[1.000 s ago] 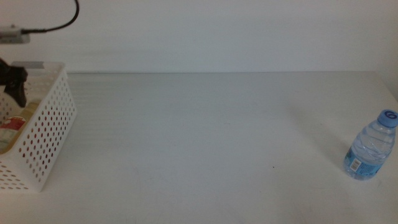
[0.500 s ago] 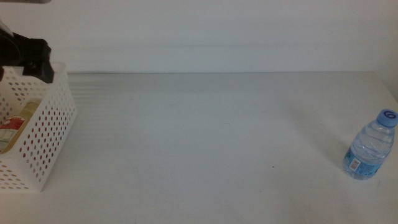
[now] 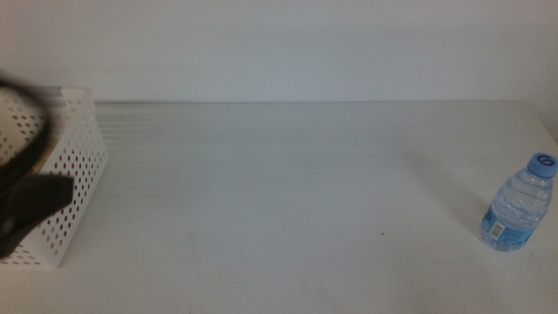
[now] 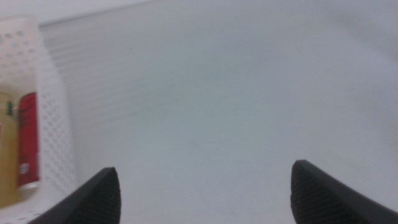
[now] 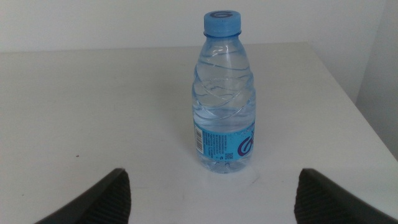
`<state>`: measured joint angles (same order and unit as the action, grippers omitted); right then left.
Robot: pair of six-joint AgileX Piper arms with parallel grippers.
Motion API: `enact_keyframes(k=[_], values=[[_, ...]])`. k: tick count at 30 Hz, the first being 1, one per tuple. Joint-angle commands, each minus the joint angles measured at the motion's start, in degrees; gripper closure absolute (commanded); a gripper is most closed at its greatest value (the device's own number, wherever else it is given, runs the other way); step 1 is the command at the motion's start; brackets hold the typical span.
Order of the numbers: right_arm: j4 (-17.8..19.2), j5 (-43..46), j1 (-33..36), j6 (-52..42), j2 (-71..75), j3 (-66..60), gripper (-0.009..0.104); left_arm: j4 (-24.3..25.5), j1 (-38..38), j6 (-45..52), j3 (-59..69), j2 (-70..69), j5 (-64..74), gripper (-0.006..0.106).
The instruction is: Use arms to grab the bottles and put them into the dustbin to the left of the table.
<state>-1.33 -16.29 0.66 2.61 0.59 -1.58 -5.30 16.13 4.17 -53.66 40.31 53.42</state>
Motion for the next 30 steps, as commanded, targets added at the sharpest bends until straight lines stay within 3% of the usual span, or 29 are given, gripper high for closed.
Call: enact_keyframes(k=[1, 10, 18, 29, 30], values=[[0.3, 4.4, -0.4, -0.5, 1.5, 0.4, 0.020, -3.2, 0.6, -0.6, 0.5, -4.2, -3.9, 0.010], [0.3, 4.4, -0.4, -0.5, 1.5, 0.4, 0.020, -6.2, 7.9, -2.4, 10.2, -6.8, -8.8, 0.010], [0.3, 4.4, -0.4, -0.5, 1.5, 0.4, 0.020, -4.6, 19.3, -4.2, 17.5, -6.7, -19.9, 0.010], [0.3, 4.4, -0.4, -0.5, 1.5, 0.4, 0.020, -4.5, 20.4, -4.2, 17.8, -6.7, -21.7, 0.010], [0.3, 4.4, -0.4, -0.5, 1.5, 0.4, 0.020, -2.5, 20.3, -4.2, 17.8, -6.7, -21.9, 0.010]])
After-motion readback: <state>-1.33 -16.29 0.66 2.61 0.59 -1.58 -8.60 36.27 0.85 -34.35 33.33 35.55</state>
